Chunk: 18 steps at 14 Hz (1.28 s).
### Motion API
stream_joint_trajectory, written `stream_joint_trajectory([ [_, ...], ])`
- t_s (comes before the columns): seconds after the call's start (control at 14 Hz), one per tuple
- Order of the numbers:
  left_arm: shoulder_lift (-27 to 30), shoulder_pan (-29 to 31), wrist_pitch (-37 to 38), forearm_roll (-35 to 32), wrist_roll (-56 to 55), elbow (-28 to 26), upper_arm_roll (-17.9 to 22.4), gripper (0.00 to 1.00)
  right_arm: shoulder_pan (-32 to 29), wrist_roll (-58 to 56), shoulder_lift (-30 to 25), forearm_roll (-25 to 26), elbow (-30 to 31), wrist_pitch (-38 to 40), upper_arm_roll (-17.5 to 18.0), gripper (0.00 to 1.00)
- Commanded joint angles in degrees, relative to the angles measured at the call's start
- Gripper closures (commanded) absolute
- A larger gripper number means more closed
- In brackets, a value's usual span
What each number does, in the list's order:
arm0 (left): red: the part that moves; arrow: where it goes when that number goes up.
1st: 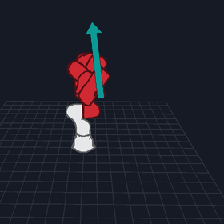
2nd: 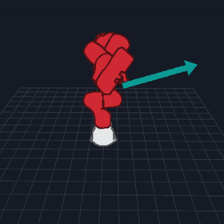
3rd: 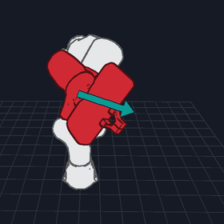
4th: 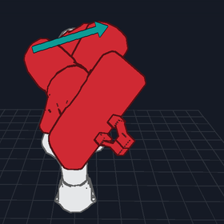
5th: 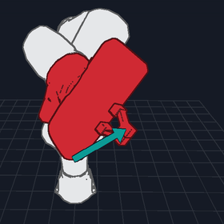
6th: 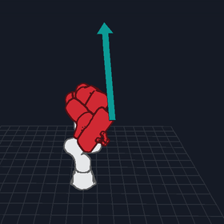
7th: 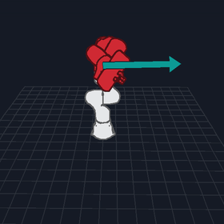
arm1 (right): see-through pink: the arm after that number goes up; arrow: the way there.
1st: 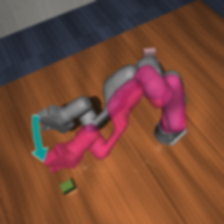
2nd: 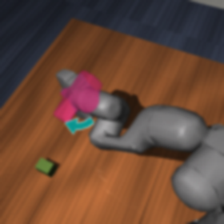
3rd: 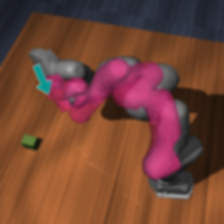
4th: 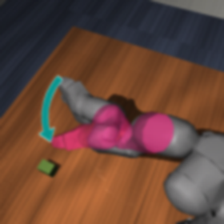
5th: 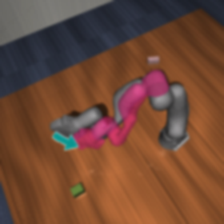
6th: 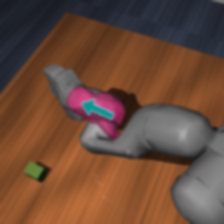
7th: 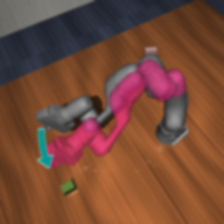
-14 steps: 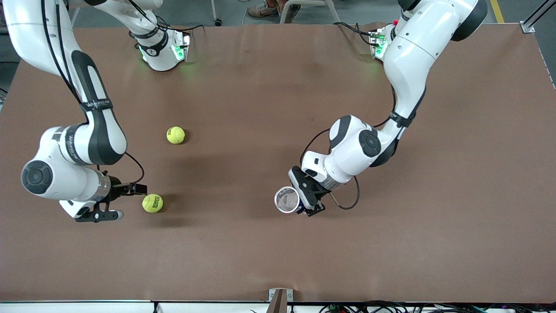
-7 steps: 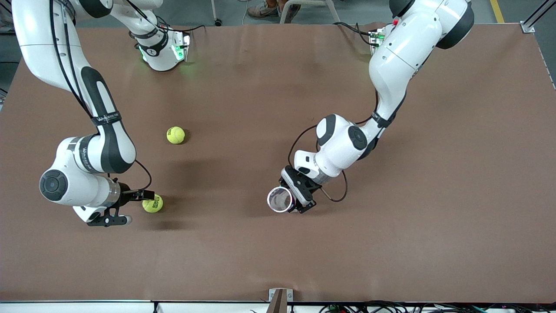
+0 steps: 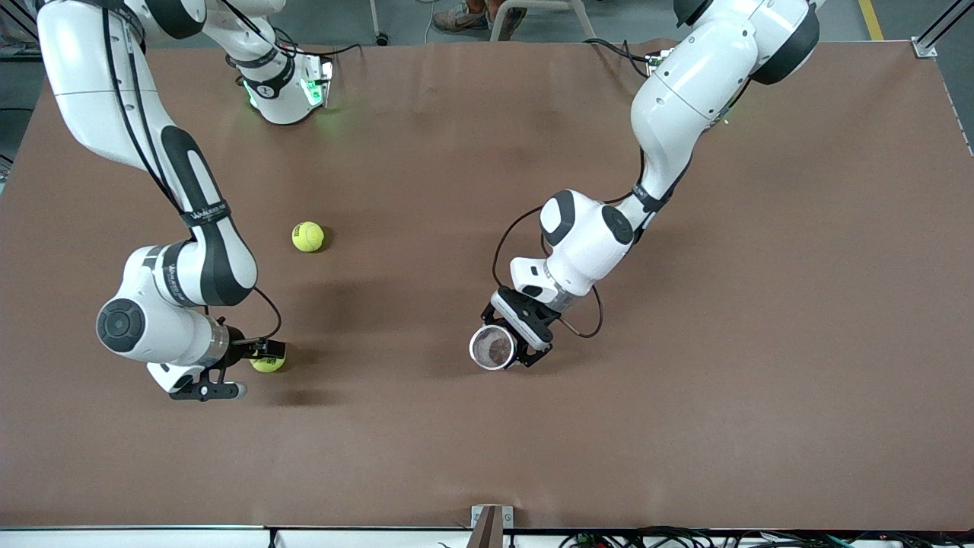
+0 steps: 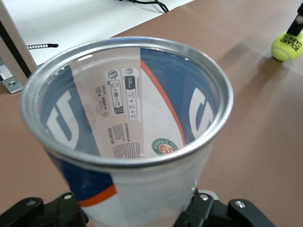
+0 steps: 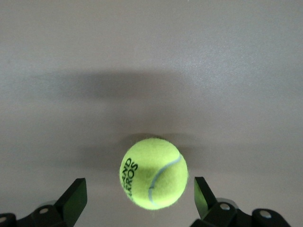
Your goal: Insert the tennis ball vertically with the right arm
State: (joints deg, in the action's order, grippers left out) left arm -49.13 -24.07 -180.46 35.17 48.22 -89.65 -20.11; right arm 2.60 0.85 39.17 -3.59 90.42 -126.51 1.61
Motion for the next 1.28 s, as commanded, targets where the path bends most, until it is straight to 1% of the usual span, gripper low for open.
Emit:
stream_joint_trajectory([
  [0.0, 0.1, -0.2, -0.8, 2.6, 0.1, -0.7, -0.2, 0.28, 0.0, 0.9, 1.1, 0.4, -0.6, -1.1, -0.3, 0.0],
  [0.21, 0.2, -0.1, -0.9, 3.5, -0.1, -0.6, -0.7, 0.28, -0.3, 1.0, 1.9, 0.5, -0.5, -2.0, -0.3, 0.0],
  [0.36, 0.1, -0.1, -0.9, 6.3, -0.2, -0.5, -1.8, 0.28, -0.3, 1.0, 2.4, 0.4, -0.5, -1.9, -0.3, 0.0],
  [0.43, 0.1, -0.2, -0.9, 7.2, -0.1, -0.5, -3.0, 0.28, -0.4, 1.0, 2.8, 0.4, -0.5, -1.8, -0.3, 0.0],
  [0.64, 0.2, -0.1, -0.9, 7.8, 0.0, -1.0, -5.5, 0.28, -0.2, 1.2, 3.9, 0.4, -0.6, -2.1, -0.3, 0.0],
  [0.86, 0.0, -1.2, -0.9, 6.6, 3.1, -1.3, -5.5, 0.28, -0.1, 1.1, 4.6, 0.4, -0.7, -2.7, -0.3, 0.01],
  [1.0, 0.2, -1.3, -0.9, 6.6, 8.7, -2.9, -5.5, 0.28, -0.1, 1.1, 4.8, 0.5, -0.9, -2.7, -0.3, 0.1],
  [1.14, 0.4, -0.9, -0.9, 6.6, 13.8, -3.5, -5.5, 0.28, -0.2, 1.1, 4.8, 0.5, -0.8, -2.7, -0.3, 0.26],
  [1.21, 0.3, -1.2, -0.9, 6.6, 14.3, -3.5, -5.5, 0.28, -0.2, 1.1, 4.8, 0.5, -0.9, -2.7, -0.3, 0.35],
])
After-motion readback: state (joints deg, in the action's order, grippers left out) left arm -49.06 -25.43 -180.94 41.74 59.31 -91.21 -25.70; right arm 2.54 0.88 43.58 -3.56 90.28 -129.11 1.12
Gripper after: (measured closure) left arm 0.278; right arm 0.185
